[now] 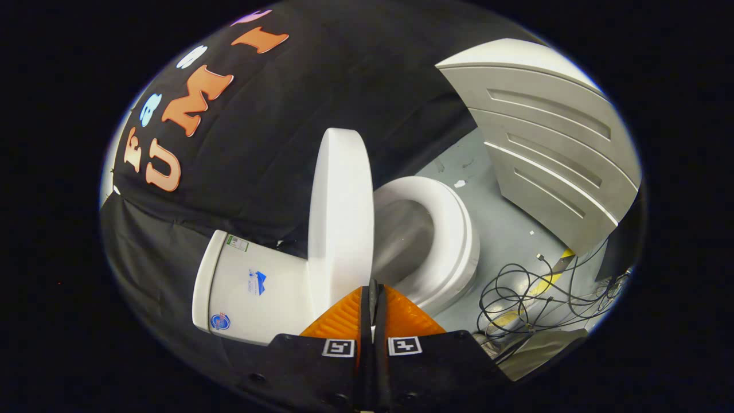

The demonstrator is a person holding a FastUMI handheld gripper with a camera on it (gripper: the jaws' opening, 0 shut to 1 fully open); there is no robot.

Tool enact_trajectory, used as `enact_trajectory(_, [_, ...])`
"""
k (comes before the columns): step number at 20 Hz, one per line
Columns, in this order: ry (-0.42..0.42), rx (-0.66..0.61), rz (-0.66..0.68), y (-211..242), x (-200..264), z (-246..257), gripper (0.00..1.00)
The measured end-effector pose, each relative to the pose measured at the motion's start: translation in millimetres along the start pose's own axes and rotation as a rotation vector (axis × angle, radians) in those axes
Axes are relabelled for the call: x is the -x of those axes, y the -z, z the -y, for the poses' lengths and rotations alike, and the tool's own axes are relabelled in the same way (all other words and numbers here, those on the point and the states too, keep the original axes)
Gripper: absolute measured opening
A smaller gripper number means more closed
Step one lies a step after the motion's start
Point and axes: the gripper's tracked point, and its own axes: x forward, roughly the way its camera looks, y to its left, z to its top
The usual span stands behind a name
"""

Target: Open the toilet lid.

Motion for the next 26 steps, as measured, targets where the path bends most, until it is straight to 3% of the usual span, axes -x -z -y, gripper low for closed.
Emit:
enact_trajectory(8, [0.076, 0.156, 0.074, 2.2, 19.7, -60.8, 0.08])
enact_trajectory(26, [0.067, 0.381, 0.155, 29.1, 44.2, -167.1, 0.08])
